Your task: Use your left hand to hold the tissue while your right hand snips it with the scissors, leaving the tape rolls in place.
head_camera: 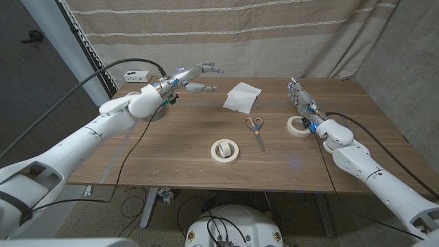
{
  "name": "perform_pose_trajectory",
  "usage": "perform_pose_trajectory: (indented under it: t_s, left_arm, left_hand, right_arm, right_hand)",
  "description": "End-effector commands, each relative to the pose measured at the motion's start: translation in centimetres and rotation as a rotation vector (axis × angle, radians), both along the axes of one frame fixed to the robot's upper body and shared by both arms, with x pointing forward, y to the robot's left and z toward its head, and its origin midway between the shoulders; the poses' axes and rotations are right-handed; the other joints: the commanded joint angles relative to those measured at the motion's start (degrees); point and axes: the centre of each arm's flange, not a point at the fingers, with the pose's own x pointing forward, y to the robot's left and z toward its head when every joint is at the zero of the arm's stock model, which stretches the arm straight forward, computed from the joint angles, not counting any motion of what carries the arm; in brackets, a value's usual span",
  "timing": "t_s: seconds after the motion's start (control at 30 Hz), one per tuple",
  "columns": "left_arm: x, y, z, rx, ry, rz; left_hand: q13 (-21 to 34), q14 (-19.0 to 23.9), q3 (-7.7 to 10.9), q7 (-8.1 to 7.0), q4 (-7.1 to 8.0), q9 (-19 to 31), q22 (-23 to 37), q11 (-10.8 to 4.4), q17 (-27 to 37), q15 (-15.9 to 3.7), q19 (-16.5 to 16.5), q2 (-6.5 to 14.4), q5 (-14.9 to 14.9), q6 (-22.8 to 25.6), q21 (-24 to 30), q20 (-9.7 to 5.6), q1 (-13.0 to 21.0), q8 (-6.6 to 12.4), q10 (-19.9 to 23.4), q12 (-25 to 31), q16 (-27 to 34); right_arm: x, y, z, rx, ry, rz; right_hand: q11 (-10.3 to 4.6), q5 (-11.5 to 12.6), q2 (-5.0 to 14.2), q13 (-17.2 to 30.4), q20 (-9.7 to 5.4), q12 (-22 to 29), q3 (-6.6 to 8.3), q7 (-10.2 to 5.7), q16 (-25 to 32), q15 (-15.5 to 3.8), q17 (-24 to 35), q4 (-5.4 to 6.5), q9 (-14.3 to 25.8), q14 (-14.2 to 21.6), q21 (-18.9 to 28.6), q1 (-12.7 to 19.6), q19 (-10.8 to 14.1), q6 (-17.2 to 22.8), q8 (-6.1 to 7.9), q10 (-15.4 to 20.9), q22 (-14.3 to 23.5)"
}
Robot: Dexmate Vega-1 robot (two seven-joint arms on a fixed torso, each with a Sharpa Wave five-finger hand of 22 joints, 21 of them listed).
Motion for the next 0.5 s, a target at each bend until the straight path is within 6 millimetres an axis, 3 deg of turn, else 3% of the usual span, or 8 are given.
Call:
perform_pose_trajectory:
  t_s: [0.03,0.5]
  left_arm:
    - [-0.4,-1.2,0.5,0.093,-0.064,0.024]
    - [-0.4,-3.4,0.6,0.184,-0.142,0.028]
  left_hand:
    - [0.2,0.9,-0.78,-0.02,0.39,0.2,0.1,-0.01,0.3,-9.86,0.1,-0.5,0.6,4.3,0.2,-6.52,0.5,1.37,1.9,0.7,0.4]
    - [0.1,1.9,-0.87,-0.15,-0.04,0.0,0.0,-0.09,0.2,-10.02,1.2,0.0,1.2,4.2,0.4,-7.12,2.0,0.61,2.9,0.7,0.4]
  right_arm:
    - [-0.1,-0.2,0.0,0.011,-0.002,-0.003]
    - [0.0,-0.7,-0.1,0.021,-0.002,-0.01]
  right_hand:
    - [-0.07,0.0,0.19,0.1,0.15,0.4,0.17,0.18,0.2,-0.39,0.1,-0.18,0.2,-2.4,0.0,0.4,-0.8,-0.5,0.38,-0.4,0.3]
    - [0.01,0.0,0.26,0.1,0.18,0.6,0.17,0.25,0.4,-0.23,0.1,-0.18,0.2,-2.3,0.2,0.4,-0.7,-0.5,0.48,-0.4,0.3]
